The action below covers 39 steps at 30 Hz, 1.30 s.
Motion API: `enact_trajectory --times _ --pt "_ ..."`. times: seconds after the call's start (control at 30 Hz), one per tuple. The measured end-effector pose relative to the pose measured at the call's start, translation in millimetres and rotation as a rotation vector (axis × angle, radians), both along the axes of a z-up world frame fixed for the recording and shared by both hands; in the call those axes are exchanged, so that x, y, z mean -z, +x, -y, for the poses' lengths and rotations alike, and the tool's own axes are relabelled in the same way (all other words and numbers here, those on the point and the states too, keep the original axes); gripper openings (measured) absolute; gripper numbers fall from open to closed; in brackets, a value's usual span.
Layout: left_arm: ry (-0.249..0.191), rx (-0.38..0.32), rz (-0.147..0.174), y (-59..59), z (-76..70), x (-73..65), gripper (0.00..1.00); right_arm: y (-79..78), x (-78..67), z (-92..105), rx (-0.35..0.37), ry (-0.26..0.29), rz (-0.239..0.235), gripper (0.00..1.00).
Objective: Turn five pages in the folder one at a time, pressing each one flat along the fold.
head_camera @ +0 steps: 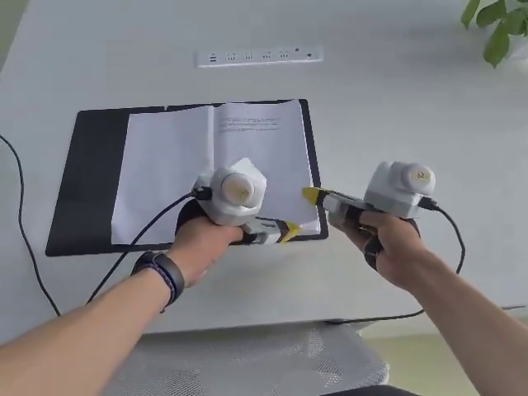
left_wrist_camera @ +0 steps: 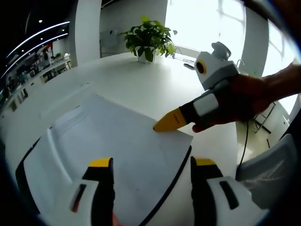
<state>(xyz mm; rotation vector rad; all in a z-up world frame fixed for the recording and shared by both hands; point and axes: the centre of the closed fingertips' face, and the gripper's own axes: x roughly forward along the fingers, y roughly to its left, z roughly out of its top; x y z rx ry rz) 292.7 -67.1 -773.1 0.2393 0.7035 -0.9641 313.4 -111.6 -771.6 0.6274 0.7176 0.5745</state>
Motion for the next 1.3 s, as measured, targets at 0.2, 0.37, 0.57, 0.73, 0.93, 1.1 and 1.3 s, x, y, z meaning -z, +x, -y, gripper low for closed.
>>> enact_trajectory --times 0.2,0.37,0.57,0.73,0.93,1.1,1.3 --pt "-0.003 -0.025 0.019 3.5 -17.7 -9.8 0.66 0.7 -7.2 -0.8 -0.003 -0.002 0.012 0.00" --pt "-0.007 -0.056 0.029 8.5 -34.9 -16.8 0.67 3.7 -15.9 -3.8 -0.006 0.004 0.023 0.00" --pt "-0.007 -0.079 0.047 12.8 -54.0 -25.0 0.67 9.7 -30.7 -11.5 -0.015 0.019 0.052 0.00" --pt "0.005 -0.089 0.059 13.3 -70.8 -27.5 0.67 15.6 -45.6 -21.6 -0.043 0.016 0.087 0.00" --pt "0.002 -0.121 0.061 12.2 -93.1 -31.3 0.67 25.6 -66.9 -38.4 -0.089 0.018 0.136 0.00" --pt "0.013 -0.138 0.071 12.1 -110.6 -32.5 0.67 33.2 -77.6 -57.0 -0.122 0.023 0.160 0.00" --pt "0.002 -0.188 0.073 14.6 -132.0 -35.5 0.67 40.1 -86.7 -81.4 -0.161 0.045 0.176 0.00"
